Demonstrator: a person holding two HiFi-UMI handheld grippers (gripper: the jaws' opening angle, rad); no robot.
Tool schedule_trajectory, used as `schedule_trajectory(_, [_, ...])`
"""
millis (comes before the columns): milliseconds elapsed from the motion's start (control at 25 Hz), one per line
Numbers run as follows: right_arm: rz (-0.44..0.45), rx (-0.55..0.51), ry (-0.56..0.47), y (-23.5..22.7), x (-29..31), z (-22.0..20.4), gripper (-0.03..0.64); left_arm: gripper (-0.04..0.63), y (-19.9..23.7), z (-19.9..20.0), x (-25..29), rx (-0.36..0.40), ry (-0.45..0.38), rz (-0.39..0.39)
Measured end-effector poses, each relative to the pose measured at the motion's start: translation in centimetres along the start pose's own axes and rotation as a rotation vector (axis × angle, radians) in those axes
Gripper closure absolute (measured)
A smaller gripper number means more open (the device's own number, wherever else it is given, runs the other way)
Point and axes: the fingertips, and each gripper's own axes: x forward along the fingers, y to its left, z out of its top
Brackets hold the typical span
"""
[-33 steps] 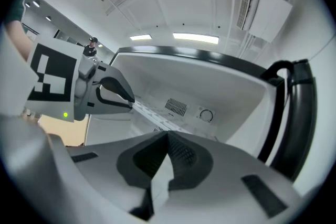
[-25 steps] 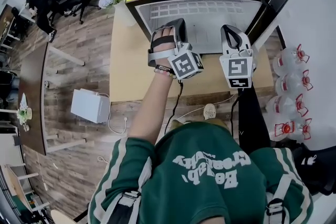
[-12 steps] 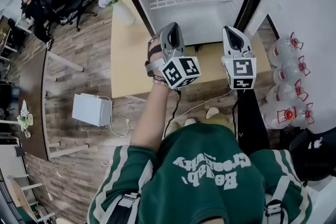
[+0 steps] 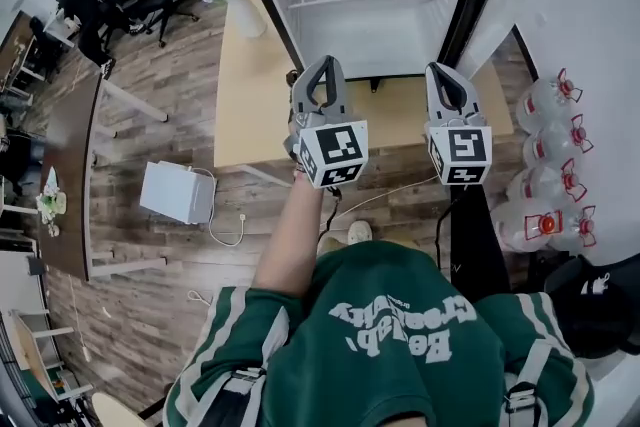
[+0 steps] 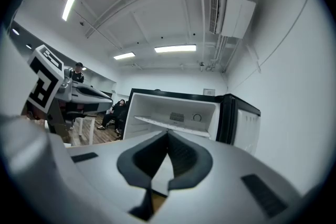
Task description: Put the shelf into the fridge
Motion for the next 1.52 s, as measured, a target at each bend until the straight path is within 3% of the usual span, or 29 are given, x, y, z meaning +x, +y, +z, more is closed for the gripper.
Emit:
schedule_trajectory(280, [0.064, 0.012, -0.019, -0.1, -3.4, -0.5, 0.614, 0.595, -0.8, 1.2, -3.9, -0.103, -0.025, 0.051])
schedule_trajectory(480, [0.09, 0.025, -0.037, -0.5, -5.4, -0.9, 0.614, 0.595, -1.9, 1.5, -6.3, -0.073, -0.025, 0.066])
schedule_trajectory(640, [0.109, 0.035, -0.043, 0.3, -6.3, -1.2, 0.614, 0.595, -2.0, 1.8, -7.7, -0.147, -0.032, 0.058])
schedule_trajectory(1120, [0.107, 0.023, -0.072, 0.8, -8.8, 0.2, 0.614, 0.595, -1.9, 3.2, -10.1, -0.149, -0.06, 0.084])
schedule_trajectory(1520, [0.128, 0.025, -0.091, 1.1, -9.6, 0.4, 0.614, 0.595, -3.1, 2.8, -10.6, -0.131, -0.032, 0.067])
